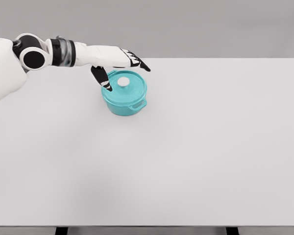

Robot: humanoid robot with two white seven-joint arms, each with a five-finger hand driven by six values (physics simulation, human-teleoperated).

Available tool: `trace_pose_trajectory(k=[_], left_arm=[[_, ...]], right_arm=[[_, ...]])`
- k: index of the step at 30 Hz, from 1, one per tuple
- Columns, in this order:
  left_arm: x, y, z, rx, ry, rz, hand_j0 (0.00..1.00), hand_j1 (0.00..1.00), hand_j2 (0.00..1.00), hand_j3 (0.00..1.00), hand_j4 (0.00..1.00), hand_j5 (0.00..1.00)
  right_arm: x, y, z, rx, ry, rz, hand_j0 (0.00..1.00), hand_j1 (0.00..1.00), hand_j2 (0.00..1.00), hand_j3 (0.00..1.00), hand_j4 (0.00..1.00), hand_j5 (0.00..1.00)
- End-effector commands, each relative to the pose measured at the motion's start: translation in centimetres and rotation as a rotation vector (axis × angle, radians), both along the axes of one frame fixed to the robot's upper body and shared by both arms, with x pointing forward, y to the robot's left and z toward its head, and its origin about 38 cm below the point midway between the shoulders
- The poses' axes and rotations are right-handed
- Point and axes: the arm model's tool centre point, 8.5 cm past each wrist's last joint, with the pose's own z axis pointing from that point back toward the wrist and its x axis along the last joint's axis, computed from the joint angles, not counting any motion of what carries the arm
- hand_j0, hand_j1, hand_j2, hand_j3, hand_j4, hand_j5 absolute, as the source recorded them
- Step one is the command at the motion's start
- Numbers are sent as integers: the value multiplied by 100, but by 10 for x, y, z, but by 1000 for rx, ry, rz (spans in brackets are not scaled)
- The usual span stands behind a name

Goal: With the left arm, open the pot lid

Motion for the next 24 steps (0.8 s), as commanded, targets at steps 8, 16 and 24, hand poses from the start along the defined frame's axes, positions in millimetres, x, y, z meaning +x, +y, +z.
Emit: trace_pose_trajectory(k=[8, 16, 24], left_arm=[[11, -2, -9, 32, 2, 35, 100, 100, 100, 100, 100, 100], [10, -3, -13, 44, 6, 31, 100, 100, 100, 100, 100, 100], [8, -2, -19, 74, 28, 24, 72, 72, 72, 72, 72, 72]], right_arm=[[0, 0, 0, 0, 0, 1, 100, 100, 100, 100, 100, 100], [1, 0, 0, 0, -1, 1, 100, 100, 100, 100, 100, 100], [0, 0, 0, 1, -1, 1, 100, 100, 100, 100, 100, 100]])
